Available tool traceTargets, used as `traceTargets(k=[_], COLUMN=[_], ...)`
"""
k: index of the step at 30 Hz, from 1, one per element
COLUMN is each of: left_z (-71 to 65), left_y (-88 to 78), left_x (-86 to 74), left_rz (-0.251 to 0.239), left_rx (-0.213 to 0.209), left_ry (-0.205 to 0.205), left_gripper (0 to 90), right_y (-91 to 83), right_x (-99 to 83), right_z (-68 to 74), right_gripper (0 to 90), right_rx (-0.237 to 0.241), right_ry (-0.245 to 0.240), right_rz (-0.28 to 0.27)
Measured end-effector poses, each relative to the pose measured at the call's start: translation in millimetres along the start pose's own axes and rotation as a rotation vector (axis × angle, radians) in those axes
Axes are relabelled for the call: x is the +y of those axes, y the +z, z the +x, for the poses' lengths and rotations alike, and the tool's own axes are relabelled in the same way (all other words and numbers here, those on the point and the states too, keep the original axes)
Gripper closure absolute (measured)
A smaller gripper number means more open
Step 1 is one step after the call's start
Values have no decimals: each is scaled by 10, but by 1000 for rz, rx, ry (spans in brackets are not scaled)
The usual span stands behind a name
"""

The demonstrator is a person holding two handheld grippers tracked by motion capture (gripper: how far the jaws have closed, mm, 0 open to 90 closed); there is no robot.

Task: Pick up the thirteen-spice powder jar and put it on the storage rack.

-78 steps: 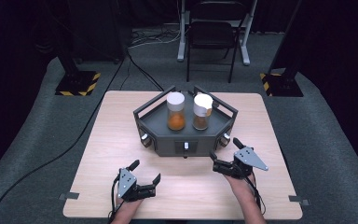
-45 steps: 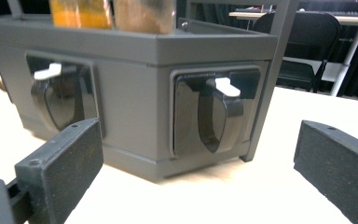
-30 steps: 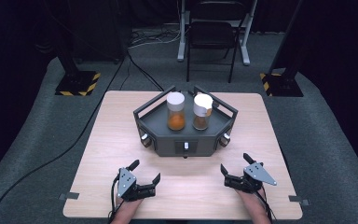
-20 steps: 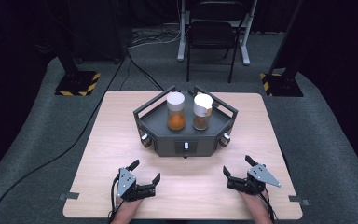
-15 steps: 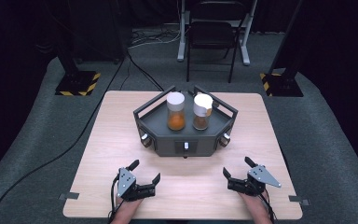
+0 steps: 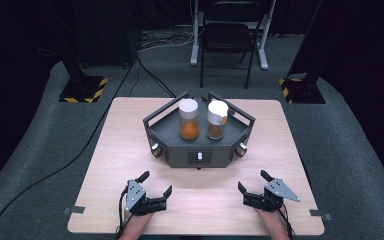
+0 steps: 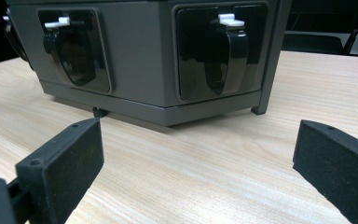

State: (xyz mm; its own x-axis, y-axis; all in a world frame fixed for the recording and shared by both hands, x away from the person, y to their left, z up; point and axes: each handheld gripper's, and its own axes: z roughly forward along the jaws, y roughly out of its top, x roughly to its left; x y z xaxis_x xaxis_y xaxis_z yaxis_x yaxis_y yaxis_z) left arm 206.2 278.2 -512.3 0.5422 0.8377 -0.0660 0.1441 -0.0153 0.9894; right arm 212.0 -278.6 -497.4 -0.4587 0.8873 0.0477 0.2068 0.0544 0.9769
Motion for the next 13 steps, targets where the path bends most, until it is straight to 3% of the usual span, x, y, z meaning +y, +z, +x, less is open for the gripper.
traceTargets(k=[8,13], left_z=[5,8], left_y=[-7,-14], left_x=[-5,-8], left_rz=[-3,-5], left_rx=[0,2], left_ry=[-3,-6], left_gripper=[17,17], right_y=[12,7], right_x=[27,16], right_z=[26,7], right_gripper=[13,13], right_rx=[7,7], right_ry=[-45,-24], right_rz=[16,10])
